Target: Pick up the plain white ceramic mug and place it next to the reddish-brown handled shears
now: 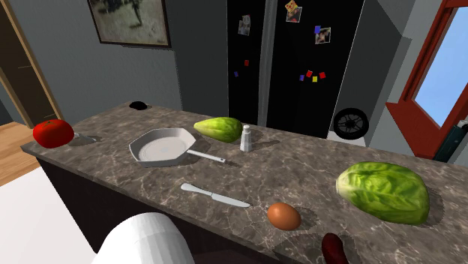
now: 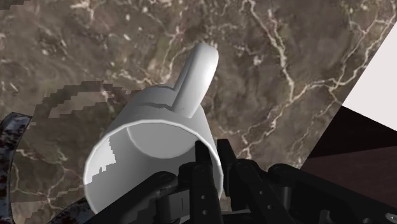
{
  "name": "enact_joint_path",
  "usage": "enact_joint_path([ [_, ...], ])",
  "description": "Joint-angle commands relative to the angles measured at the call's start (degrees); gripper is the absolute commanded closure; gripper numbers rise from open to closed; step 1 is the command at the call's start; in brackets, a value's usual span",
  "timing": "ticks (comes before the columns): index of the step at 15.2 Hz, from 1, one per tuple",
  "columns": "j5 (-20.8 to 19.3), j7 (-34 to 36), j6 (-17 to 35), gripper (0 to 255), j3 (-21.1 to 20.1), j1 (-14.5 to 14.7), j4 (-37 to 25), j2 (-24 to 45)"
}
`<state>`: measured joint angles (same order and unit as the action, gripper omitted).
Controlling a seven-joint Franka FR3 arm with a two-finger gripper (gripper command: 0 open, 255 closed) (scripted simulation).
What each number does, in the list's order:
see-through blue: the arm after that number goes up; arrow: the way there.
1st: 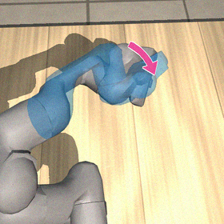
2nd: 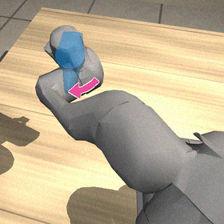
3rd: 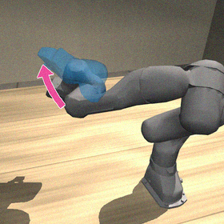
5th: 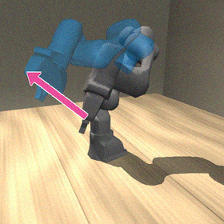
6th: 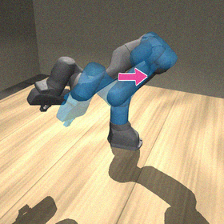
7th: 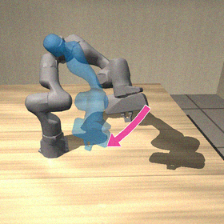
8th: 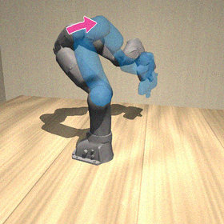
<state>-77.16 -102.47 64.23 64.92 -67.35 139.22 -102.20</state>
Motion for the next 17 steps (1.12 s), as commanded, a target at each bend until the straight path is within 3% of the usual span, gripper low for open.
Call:
enact_joint_path([
  [1,0.0,0.0,0.0,255,0.0,0.0,0.0,0.0],
  [2,0.0,0.0,0.0,255,0.0,0.0,0.0,0.0],
  [3,0.0,0.0,0.0,0,0.0,0.0,0.0,0.0],
  [8,0.0,0.0,0.0,0,0.0,0.0,0.0,0.0],
  [12,5.7,0.9,-2.4,0,-6.2,3.3,-4.5,3.8],
  [17,5.8,0.9,-2.3,0,-6.2,3.3,-4.5,3.8],
])
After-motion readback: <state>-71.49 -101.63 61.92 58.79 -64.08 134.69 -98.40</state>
